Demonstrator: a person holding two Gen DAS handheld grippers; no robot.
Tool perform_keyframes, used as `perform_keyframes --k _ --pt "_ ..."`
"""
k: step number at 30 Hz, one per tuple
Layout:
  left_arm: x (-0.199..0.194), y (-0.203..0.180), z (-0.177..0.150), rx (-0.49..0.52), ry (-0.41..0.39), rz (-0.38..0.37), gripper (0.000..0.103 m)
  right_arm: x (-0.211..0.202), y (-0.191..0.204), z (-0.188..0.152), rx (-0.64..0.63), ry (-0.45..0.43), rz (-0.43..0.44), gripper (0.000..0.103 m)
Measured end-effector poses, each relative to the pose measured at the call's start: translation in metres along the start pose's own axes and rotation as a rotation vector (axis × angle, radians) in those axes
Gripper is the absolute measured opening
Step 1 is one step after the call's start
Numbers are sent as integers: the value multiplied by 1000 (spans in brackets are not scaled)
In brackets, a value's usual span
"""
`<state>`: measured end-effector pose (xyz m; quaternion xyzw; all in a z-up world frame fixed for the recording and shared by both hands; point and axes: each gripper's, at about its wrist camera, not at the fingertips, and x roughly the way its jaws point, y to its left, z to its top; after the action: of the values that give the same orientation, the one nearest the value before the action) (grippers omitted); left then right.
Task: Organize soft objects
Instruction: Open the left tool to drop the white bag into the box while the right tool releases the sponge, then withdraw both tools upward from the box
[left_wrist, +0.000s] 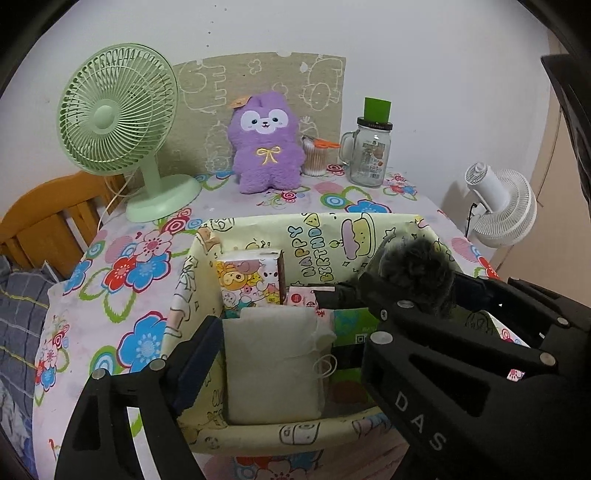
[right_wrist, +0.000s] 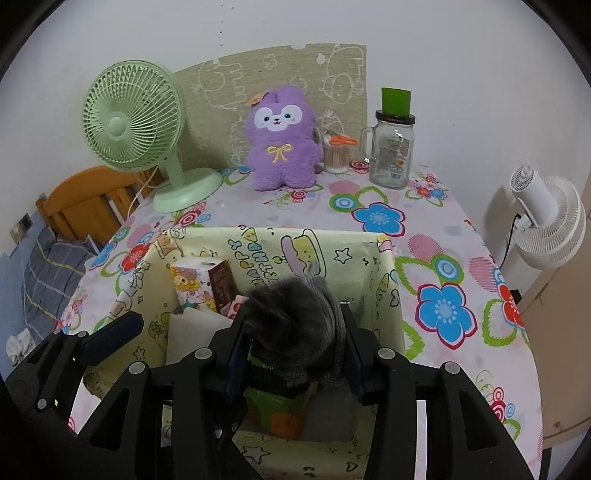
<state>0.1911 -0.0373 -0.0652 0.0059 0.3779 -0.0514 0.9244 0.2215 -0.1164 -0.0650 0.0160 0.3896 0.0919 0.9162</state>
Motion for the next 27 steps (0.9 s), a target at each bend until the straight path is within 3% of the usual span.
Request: perform_keyframes --k 2,5,9,27 --pt "-2 1 -2 2 0 3 86 0 1 -1 -4 1 7 53" --pt "-4 2 -3 3 -4 8 87 -1 3 -3 -11 6 24 73" --pt "-6 2 -4 -3 -7 15 90 -6 5 -4 -14 -8 29 84" --pt "-29 -4 -12 -9 -34 3 92 -34 6 -14 -10 -48 1 88"
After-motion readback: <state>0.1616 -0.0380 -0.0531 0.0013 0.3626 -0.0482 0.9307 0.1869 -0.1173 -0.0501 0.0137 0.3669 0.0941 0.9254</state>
